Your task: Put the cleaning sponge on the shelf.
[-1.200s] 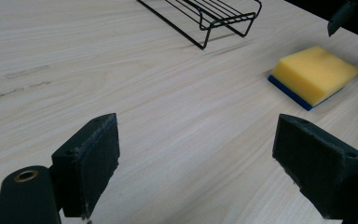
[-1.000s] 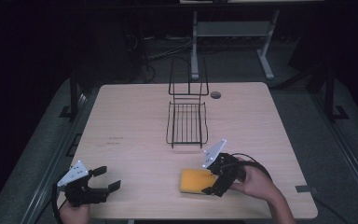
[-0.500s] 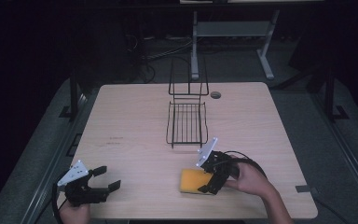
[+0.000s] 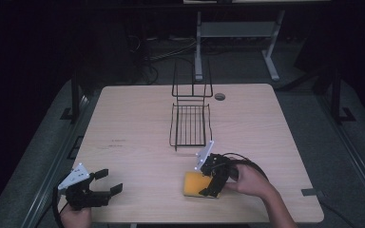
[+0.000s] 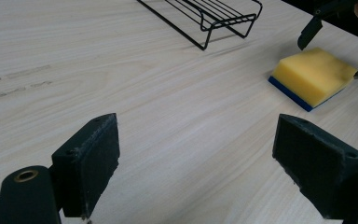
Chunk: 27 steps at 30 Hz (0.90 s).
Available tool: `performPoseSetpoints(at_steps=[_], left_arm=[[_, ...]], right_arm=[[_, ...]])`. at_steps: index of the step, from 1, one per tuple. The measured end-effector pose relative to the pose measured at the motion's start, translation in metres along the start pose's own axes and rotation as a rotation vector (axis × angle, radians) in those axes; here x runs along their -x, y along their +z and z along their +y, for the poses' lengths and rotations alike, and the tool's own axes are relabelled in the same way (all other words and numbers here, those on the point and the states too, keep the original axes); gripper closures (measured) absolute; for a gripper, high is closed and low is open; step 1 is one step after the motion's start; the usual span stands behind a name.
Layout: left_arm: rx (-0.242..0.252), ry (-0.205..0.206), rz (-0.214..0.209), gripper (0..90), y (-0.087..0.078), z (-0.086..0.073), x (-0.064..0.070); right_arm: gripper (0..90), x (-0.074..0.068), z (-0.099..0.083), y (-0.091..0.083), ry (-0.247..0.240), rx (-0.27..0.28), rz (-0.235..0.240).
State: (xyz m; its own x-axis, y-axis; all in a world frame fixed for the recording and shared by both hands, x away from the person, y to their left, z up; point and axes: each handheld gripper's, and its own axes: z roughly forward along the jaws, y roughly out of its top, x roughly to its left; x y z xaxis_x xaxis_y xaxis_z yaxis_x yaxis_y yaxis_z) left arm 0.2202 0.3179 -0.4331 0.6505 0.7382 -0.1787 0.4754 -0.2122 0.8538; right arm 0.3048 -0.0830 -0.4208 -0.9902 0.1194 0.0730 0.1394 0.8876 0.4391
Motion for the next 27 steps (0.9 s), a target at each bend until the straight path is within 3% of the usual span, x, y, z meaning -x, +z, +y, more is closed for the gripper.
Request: performPoseSetpoints(at_steps=[13, 27], left_arm=[[-0.001, -0.002, -0.002, 14.1, 0.001, 0.0, 0.0], [0.001, -0.008, -0.002, 14.1, 0.0, 0.0, -0.001]], right_arm=[[15.8, 0.001, 0.002, 0.011, -0.004, -0.063, -0.002], [15.7, 0.0, 0.001, 0.019, -0.003, -0.088, -0.003]])
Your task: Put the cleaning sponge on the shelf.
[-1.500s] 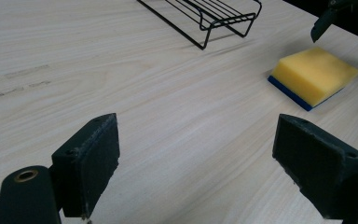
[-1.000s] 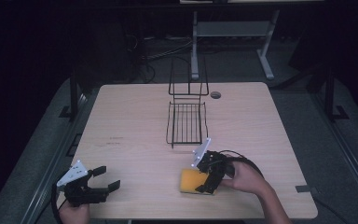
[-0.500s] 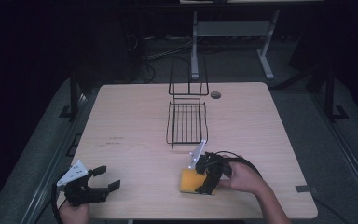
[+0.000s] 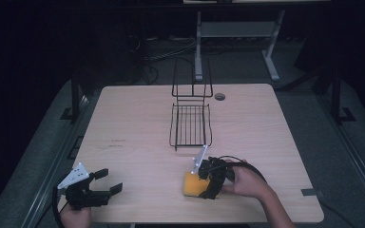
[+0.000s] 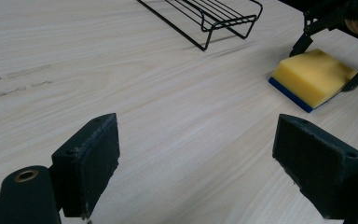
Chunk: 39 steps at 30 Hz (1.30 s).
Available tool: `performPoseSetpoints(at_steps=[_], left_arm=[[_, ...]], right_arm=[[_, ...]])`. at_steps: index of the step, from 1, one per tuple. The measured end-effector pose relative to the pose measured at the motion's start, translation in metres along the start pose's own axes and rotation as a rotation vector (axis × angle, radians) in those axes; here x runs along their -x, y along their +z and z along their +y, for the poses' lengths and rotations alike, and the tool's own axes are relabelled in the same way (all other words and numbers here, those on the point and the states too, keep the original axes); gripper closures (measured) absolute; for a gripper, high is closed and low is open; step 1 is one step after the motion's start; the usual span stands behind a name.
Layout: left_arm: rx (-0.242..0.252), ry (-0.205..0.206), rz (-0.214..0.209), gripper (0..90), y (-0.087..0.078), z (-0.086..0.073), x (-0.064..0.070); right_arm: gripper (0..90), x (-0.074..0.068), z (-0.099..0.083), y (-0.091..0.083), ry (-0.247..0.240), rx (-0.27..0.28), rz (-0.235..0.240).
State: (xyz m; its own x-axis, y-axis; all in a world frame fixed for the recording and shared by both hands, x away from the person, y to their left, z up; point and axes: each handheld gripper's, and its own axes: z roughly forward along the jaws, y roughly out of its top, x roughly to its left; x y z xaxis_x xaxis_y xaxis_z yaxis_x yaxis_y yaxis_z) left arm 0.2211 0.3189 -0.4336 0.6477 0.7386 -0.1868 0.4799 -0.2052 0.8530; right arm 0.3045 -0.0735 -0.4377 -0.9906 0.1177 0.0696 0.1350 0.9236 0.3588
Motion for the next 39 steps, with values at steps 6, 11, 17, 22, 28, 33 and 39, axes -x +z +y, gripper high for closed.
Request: performPoseSetpoints(at_steps=[6, 11, 17, 22, 28, 33, 39], left_arm=[[-0.004, 0.004, 0.0, 14.0, 0.0, 0.0, 0.0], [0.002, 0.001, 0.001, 14.1, -0.001, 0.0, 0.0], [0.002, -0.003, 0.001, 14.1, -0.001, 0.0, -0.001], [0.002, -0.003, 0.001, 14.1, -0.001, 0.0, -0.001], [0.011, -0.004, 0.003, 14.0, -0.002, 0.0, -0.001], [0.011, -0.003, 0.003, 14.1, -0.002, 0.0, -0.002], [0.013, -0.008, 0.002, 14.0, -0.002, 0.0, -0.001]], right_arm=[[15.9, -0.002, 0.001, 0.003, -0.005, -0.013, -0.006], [16.3, -0.001, 0.002, 0.007, -0.009, -0.028, -0.017], [18.9, -0.002, 0.002, 0.006, -0.012, -0.031, -0.02], [20.1, -0.002, 0.002, 0.007, -0.017, -0.038, -0.019], [21.3, -0.003, 0.002, 0.006, -0.02, -0.033, -0.02], [21.6, -0.003, 0.004, 0.001, -0.029, -0.027, -0.027], [21.6, 0.0, 0.007, -0.008, -0.028, -0.009, -0.031]])
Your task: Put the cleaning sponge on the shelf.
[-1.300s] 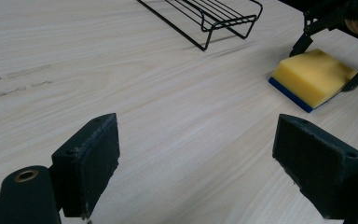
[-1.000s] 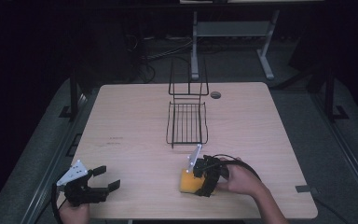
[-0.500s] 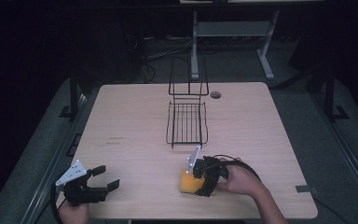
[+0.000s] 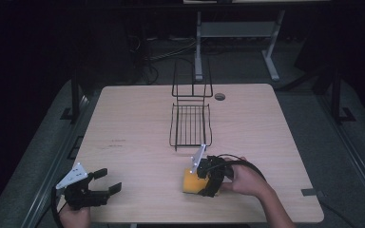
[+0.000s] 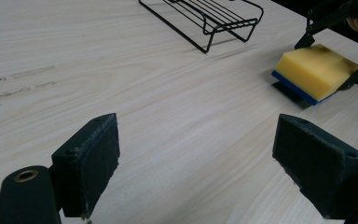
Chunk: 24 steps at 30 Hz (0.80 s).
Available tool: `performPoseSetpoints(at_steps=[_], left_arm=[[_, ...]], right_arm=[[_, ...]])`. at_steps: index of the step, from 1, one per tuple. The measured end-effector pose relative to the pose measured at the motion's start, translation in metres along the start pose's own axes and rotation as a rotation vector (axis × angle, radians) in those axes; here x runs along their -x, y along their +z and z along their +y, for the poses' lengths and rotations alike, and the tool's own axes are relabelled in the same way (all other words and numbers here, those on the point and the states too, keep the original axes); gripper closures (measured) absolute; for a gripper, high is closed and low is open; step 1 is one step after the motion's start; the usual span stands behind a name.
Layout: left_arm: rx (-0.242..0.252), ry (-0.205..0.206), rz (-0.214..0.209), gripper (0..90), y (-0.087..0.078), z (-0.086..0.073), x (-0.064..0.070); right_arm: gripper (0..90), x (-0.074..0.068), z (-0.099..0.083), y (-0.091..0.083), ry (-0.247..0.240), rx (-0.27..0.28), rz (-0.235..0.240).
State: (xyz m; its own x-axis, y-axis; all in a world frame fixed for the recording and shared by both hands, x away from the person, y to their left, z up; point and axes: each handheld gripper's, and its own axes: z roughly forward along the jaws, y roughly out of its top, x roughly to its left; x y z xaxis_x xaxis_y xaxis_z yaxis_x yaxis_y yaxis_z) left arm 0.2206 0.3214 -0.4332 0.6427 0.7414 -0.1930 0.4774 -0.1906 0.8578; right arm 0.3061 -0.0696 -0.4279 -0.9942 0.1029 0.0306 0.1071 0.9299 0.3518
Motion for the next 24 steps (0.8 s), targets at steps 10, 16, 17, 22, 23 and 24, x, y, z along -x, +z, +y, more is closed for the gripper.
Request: performPoseSetpoints(at_steps=[10, 16, 17, 22, 23, 24], left_arm=[[0.0, -0.002, -0.004, 14.1, 0.0, 0.0, -0.001], [0.001, -0.001, -0.004, 14.0, 0.0, 0.0, -0.001], [0.0, -0.002, -0.005, 14.1, 0.0, 0.0, -0.001], [0.0, -0.003, -0.004, 14.1, 0.001, 0.0, -0.002], [0.0, -0.004, -0.005, 14.0, 0.001, 0.0, -0.002], [0.0, -0.004, -0.004, 14.1, 0.001, 0.0, -0.002]], right_arm=[[21.7, 0.008, 0.008, -0.008, -0.015, 0.009, 0.003], [21.7, 0.014, 0.01, -0.011, -0.007, 0.012, 0.015], [21.7, 0.015, 0.01, -0.012, -0.012, 0.019, 0.019], [21.7, 0.02, 0.012, -0.015, -0.015, 0.019, 0.014], [21.7, 0.021, 0.012, -0.016, -0.012, 0.019, 0.014], [21.7, 0.022, 0.013, -0.017, -0.011, 0.022, 0.016]])
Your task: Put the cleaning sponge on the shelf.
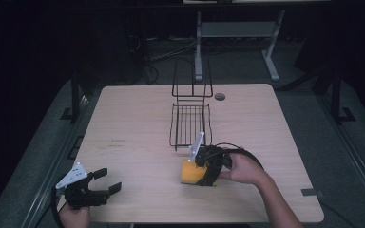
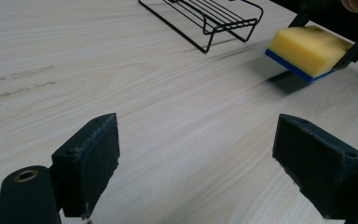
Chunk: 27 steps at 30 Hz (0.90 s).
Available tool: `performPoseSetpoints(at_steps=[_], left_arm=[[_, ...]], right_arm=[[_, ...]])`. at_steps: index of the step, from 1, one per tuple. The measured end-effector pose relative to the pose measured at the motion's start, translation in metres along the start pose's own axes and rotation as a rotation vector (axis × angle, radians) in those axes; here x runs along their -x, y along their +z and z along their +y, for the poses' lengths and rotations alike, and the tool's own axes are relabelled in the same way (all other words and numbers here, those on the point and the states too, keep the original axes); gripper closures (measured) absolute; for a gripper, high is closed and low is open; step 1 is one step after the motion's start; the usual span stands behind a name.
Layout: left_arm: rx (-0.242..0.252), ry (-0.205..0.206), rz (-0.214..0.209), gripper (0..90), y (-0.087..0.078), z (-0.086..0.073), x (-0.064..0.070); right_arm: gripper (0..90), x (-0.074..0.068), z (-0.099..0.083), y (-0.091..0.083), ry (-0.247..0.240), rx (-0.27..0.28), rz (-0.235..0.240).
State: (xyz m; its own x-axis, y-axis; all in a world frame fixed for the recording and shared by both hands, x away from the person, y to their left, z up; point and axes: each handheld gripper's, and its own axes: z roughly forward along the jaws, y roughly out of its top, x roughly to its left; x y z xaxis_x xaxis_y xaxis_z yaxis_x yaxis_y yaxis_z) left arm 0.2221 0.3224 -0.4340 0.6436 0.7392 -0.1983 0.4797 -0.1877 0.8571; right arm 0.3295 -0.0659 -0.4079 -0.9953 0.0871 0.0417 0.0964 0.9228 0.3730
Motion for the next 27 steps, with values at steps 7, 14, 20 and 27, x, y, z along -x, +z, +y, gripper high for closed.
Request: performPoseSetpoints(at_steps=[7, 14, 20, 27], left_arm=[[0.001, 0.0, -0.001, 14.0, 0.0, 0.0, 0.0], [-0.005, 0.008, -0.007, 14.1, 0.002, 0.001, 0.002], [-0.003, 0.008, -0.005, 14.0, 0.001, 0.001, 0.001], [-0.001, 0.007, -0.005, 14.0, 0.001, 0.001, 0.001]], right_arm=[[21.7, 0.01, 0.003, -0.001, 0.011, 0.003, 0.008], [21.7, 0.02, 0.003, -0.006, 0.024, 0.025, 0.015], [21.7, 0.03, -0.002, -0.005, 0.055, 0.038, 0.025], [21.7, 0.034, -0.004, -0.005, 0.058, 0.034, 0.024]])
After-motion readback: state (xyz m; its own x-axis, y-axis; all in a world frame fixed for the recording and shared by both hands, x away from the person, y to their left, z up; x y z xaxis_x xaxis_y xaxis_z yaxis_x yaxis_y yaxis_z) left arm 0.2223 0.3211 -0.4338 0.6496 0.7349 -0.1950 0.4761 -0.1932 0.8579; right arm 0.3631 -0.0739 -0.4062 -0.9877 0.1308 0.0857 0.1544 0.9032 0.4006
